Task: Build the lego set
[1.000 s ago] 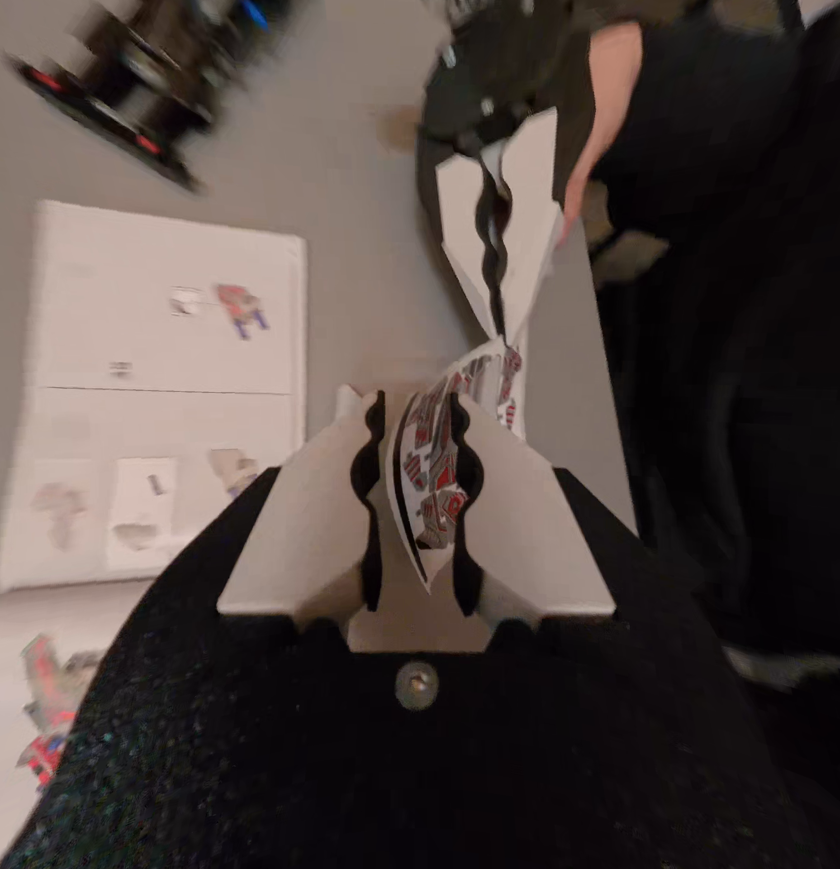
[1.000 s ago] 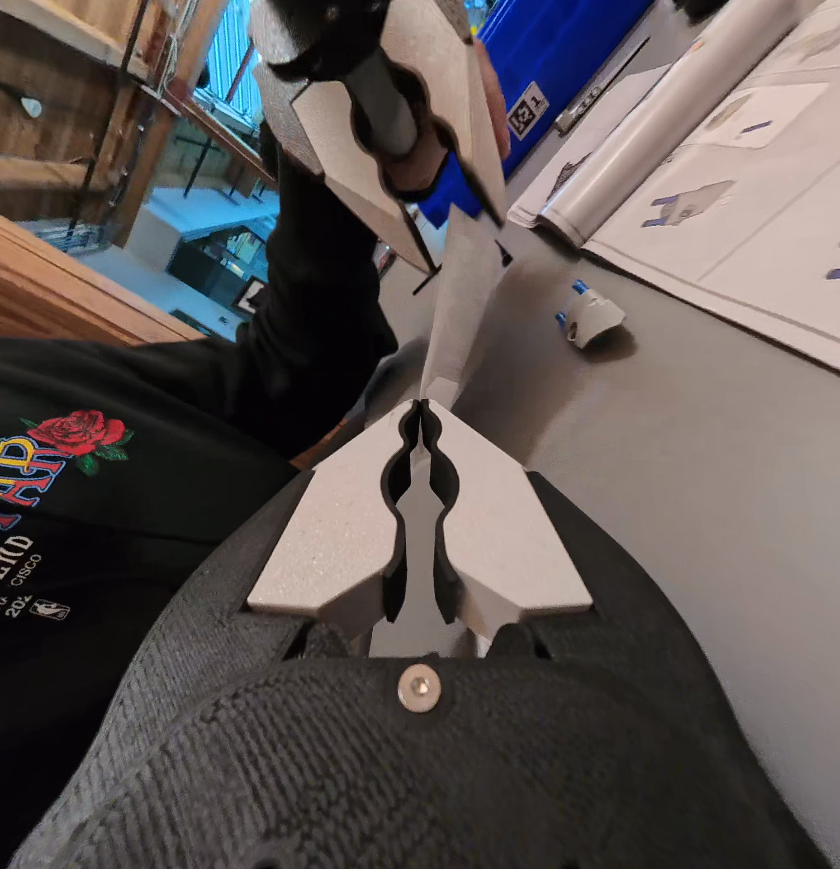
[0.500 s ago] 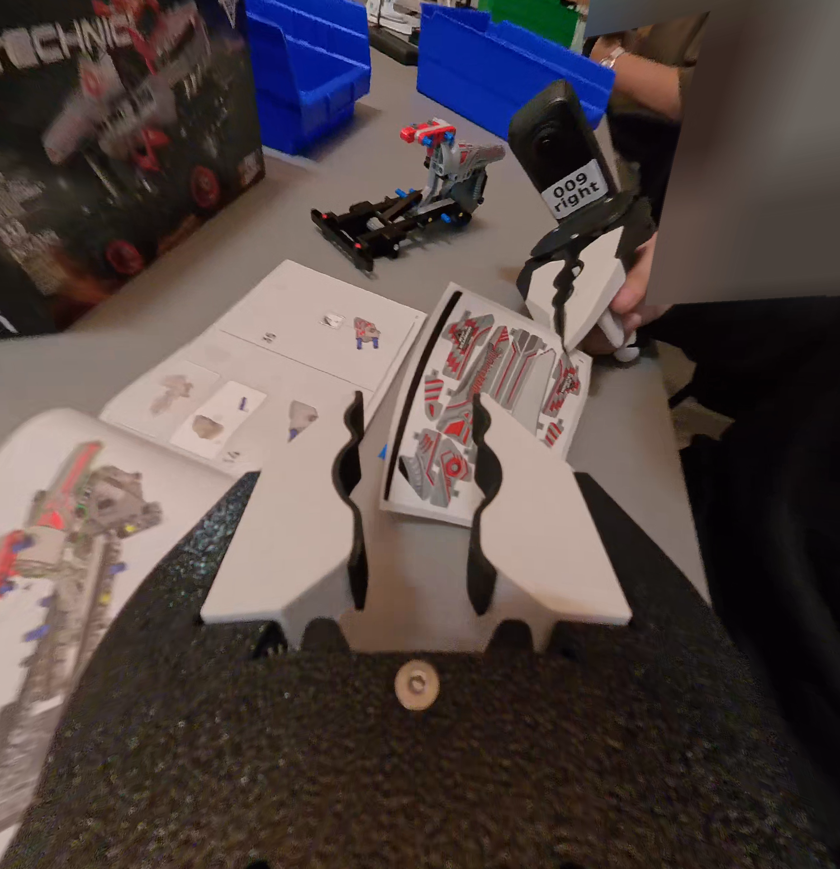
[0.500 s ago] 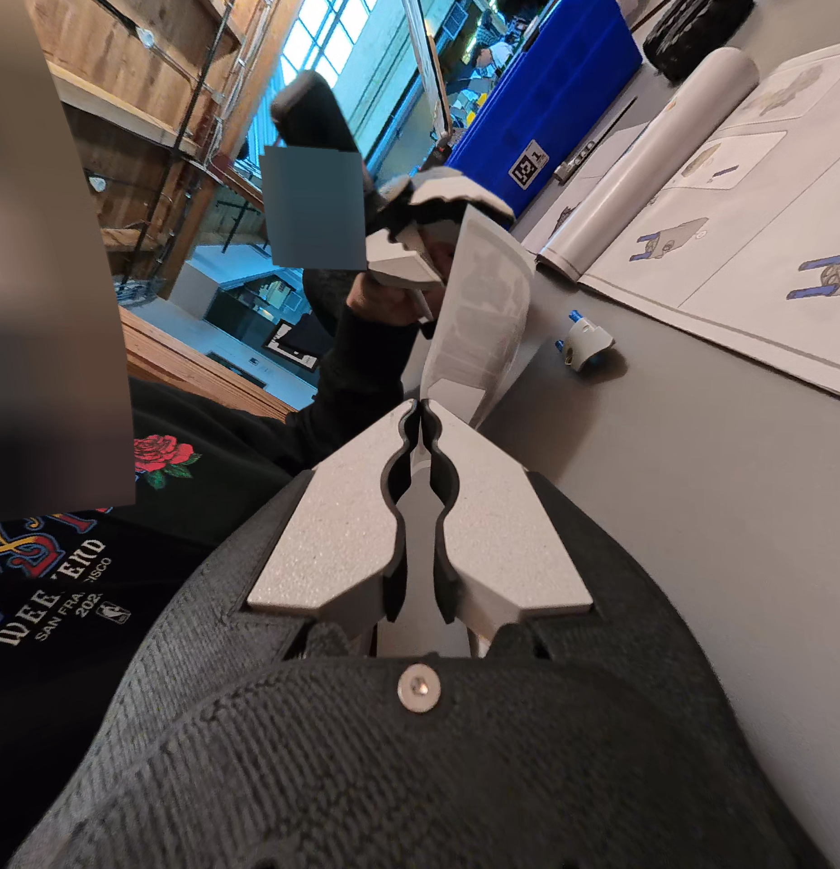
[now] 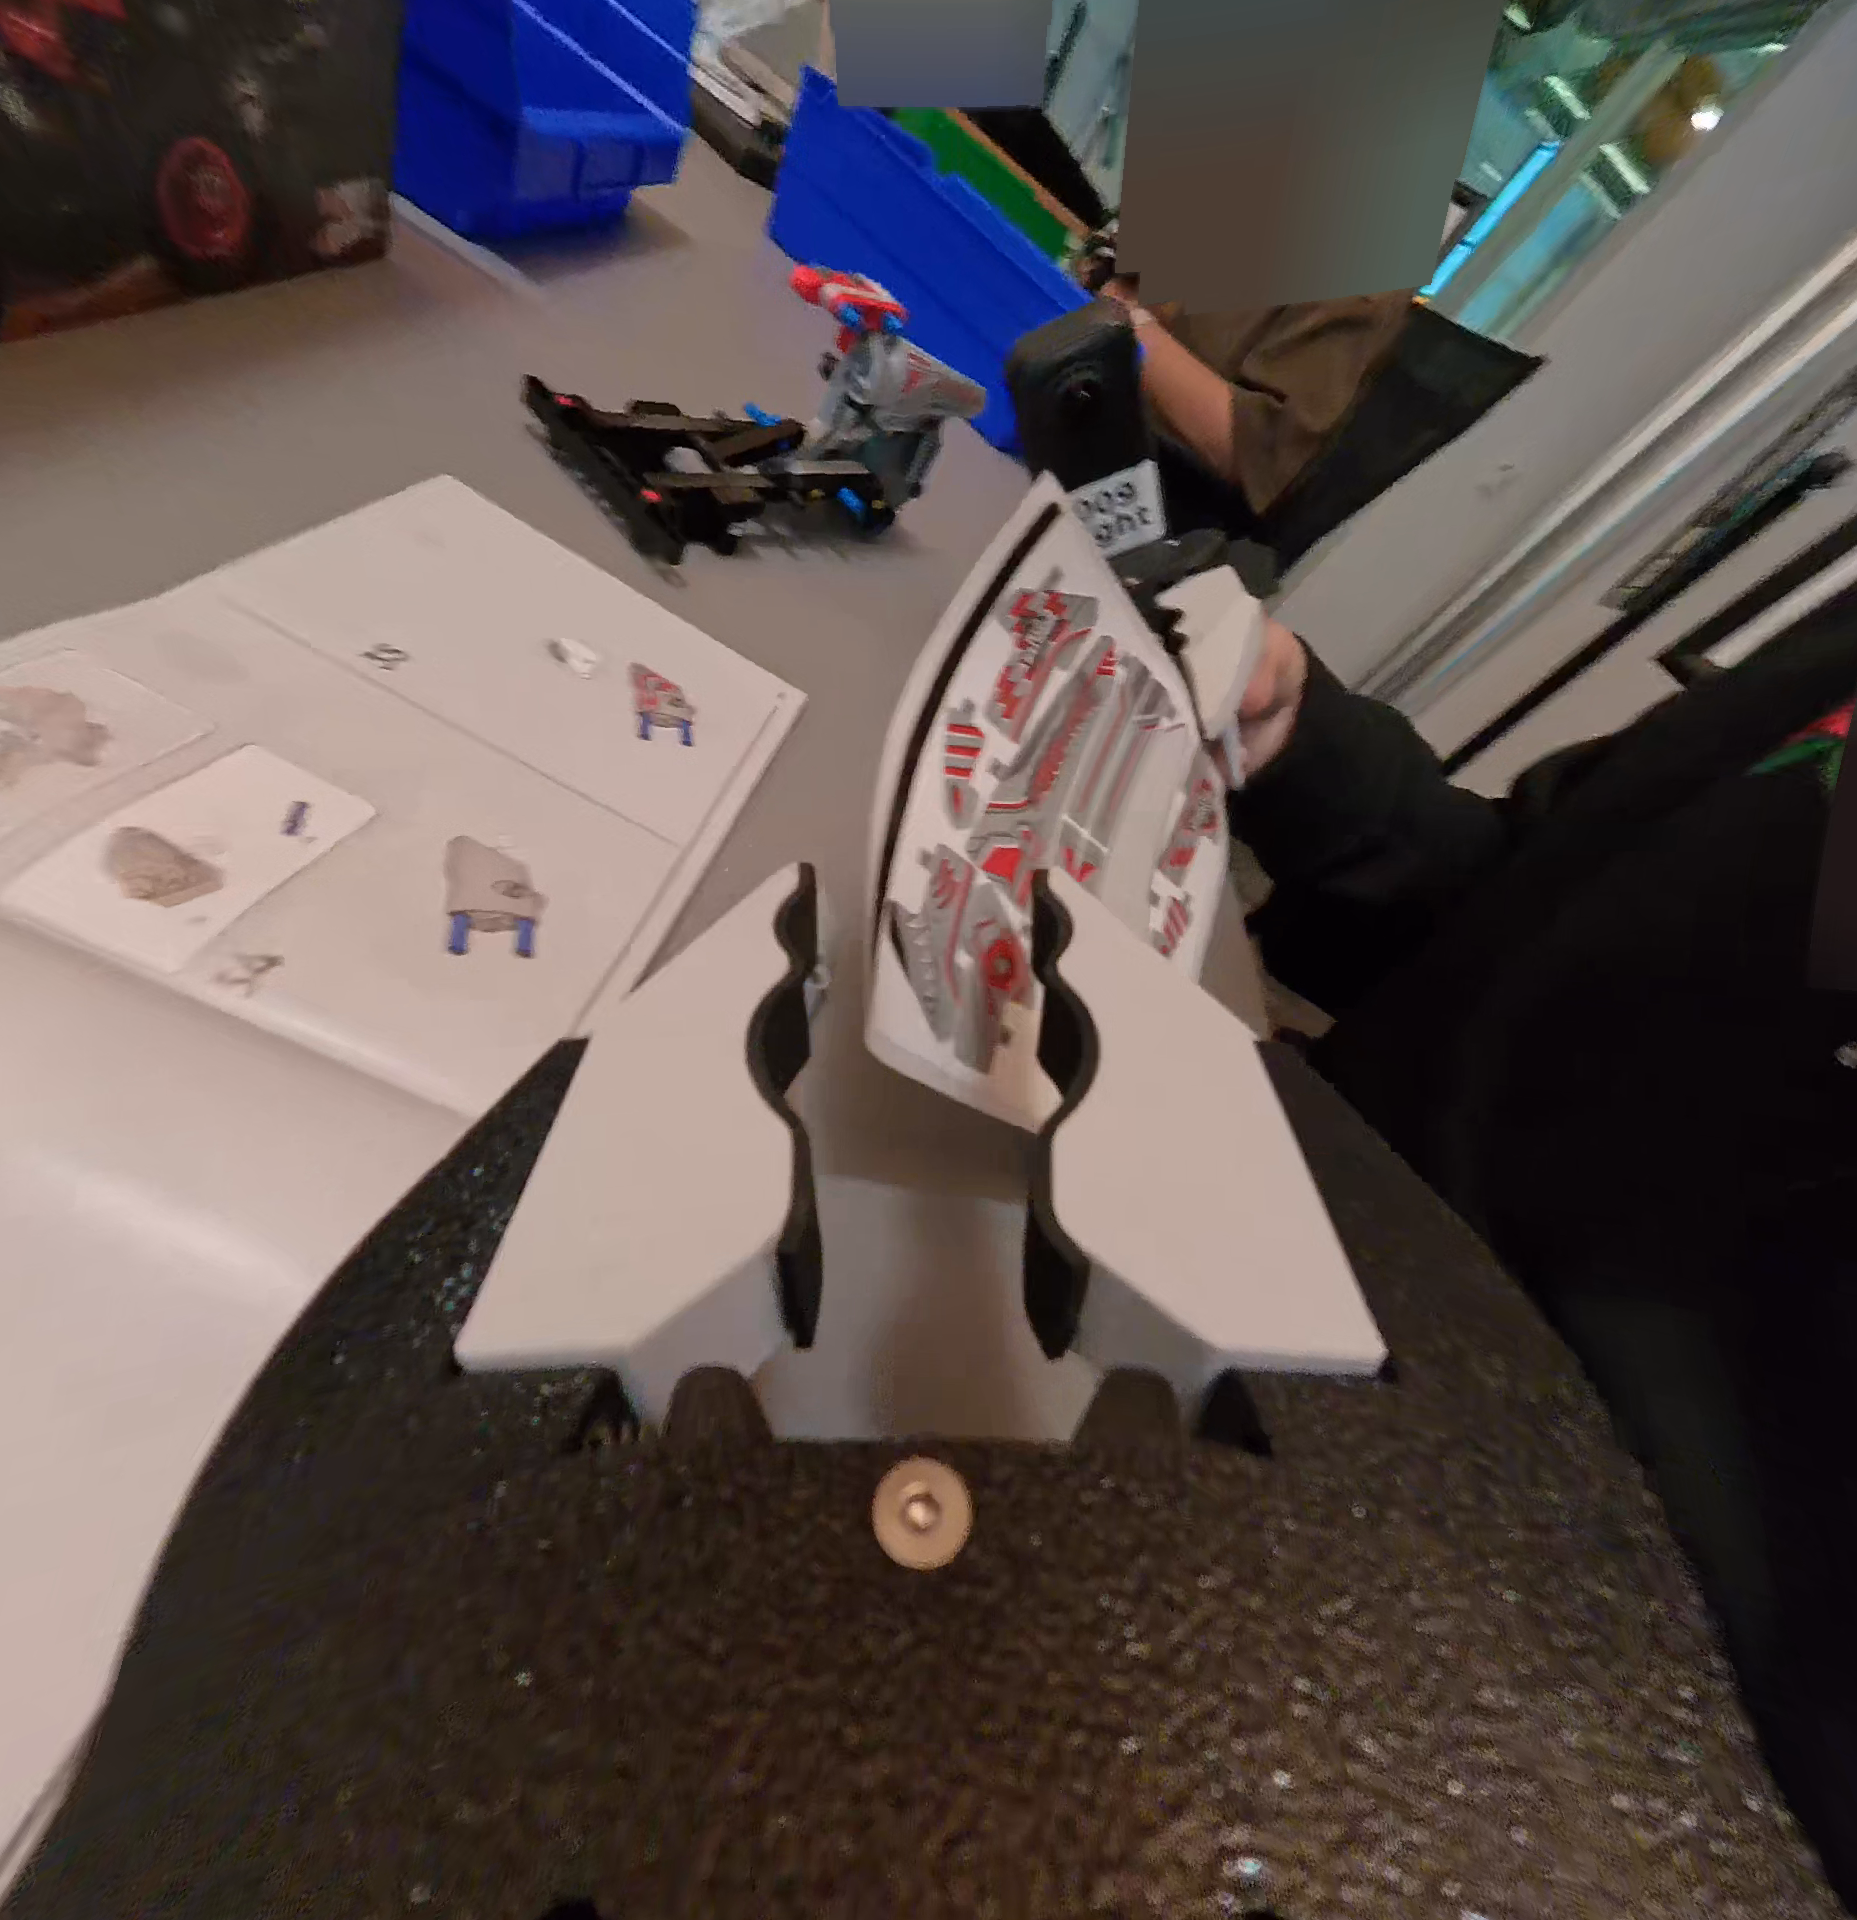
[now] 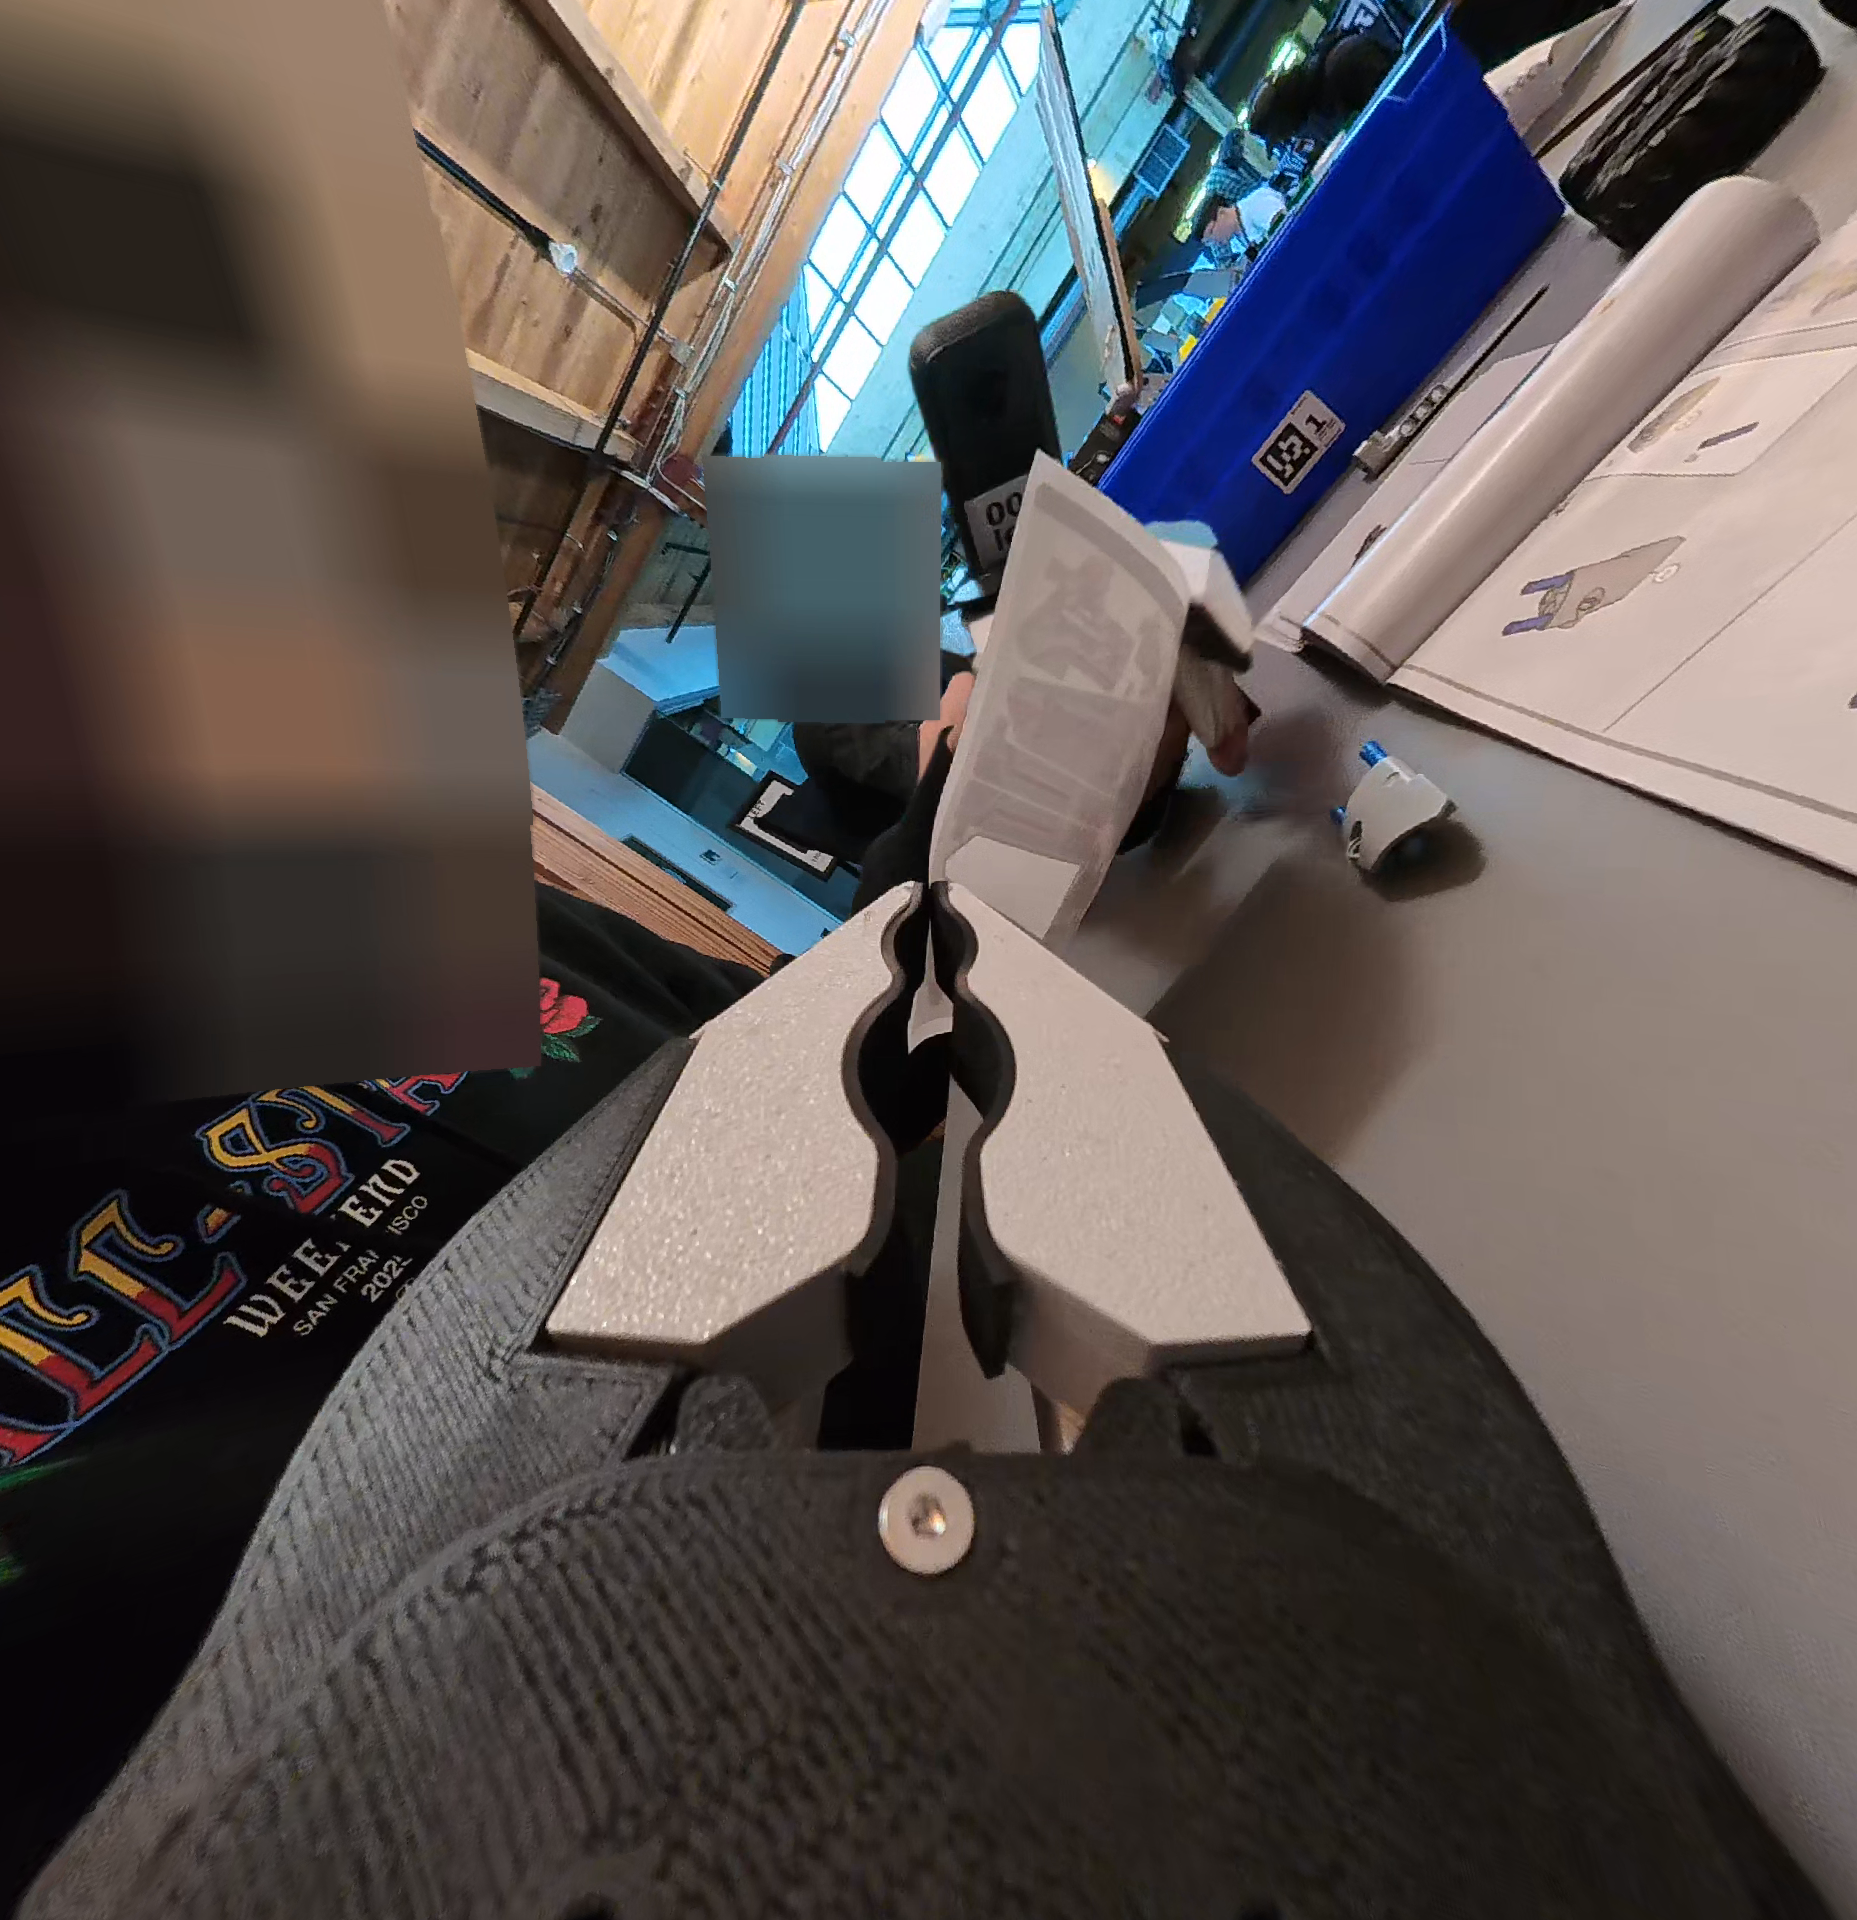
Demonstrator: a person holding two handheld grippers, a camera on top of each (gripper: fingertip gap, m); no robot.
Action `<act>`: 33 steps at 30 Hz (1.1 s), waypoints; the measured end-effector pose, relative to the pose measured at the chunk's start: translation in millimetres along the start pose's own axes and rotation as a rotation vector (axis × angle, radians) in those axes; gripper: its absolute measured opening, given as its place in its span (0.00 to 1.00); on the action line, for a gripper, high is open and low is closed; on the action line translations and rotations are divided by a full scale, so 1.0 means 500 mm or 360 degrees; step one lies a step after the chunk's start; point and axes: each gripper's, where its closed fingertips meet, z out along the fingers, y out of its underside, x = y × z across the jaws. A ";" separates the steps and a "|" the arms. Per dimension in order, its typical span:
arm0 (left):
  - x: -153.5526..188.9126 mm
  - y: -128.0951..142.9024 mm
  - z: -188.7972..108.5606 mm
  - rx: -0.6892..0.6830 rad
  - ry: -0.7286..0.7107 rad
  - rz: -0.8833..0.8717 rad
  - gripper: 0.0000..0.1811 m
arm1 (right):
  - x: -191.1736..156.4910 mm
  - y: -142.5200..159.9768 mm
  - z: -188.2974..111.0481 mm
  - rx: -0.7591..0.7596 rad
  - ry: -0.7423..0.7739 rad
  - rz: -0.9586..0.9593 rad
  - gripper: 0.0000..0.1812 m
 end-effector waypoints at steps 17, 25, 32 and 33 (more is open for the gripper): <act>0.035 0.001 -0.051 0.0054 0.0267 -0.0298 0.00 | 0.045 0.071 -0.001 -0.0424 0.0353 -0.0262 0.03; 0.053 0.007 -0.054 0.0006 0.0323 -0.0253 0.00 | 0.066 0.050 -0.012 -0.0364 0.0517 -0.0349 0.11; 0.054 0.008 -0.055 -0.0001 0.0325 -0.0265 0.00 | 0.040 0.063 0.009 -0.0410 0.0398 -0.0432 0.00; 0.054 0.009 -0.054 -0.0003 0.0324 -0.0268 0.00 | 0.038 0.062 0.012 -0.0396 0.0383 -0.0420 0.00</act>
